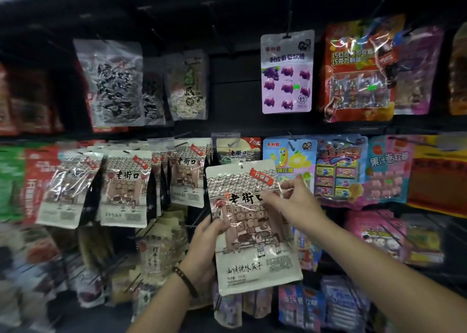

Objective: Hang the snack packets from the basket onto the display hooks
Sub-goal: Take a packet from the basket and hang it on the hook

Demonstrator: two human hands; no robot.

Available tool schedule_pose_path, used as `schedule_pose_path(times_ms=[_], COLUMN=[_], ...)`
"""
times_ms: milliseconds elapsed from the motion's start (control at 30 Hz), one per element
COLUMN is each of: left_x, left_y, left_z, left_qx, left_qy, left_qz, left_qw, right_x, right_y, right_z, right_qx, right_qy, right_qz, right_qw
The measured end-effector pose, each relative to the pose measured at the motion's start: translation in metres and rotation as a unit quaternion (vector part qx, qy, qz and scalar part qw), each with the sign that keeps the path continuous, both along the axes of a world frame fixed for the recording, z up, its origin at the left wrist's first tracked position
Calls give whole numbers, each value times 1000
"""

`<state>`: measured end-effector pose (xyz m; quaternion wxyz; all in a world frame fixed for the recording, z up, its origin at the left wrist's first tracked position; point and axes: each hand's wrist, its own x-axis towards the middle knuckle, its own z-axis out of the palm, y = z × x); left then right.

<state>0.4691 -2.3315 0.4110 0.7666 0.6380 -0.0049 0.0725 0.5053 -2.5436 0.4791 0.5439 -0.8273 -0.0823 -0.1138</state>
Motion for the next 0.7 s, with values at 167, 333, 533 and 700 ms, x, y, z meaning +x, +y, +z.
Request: schedule_pose_path(times_ms=[167, 333, 533, 700], left_x=[1, 20, 41, 62], left_y=[21, 42, 68, 97], left_z=[11, 24, 48, 57], left_qx=[-23, -22, 2, -36], left_qy=[21, -15, -62, -55], left_qz=[-59, -14, 94, 149], left_qw=[998, 1000, 994, 987], right_x=[21, 33, 53, 61], right_y=[19, 39, 82, 128], right_z=[-5, -6, -7, 11], right_qx=[147, 150, 111, 71], right_qy=[49, 9, -9, -38], right_qz=[85, 70, 79, 68], right_qw=[984, 986, 991, 994])
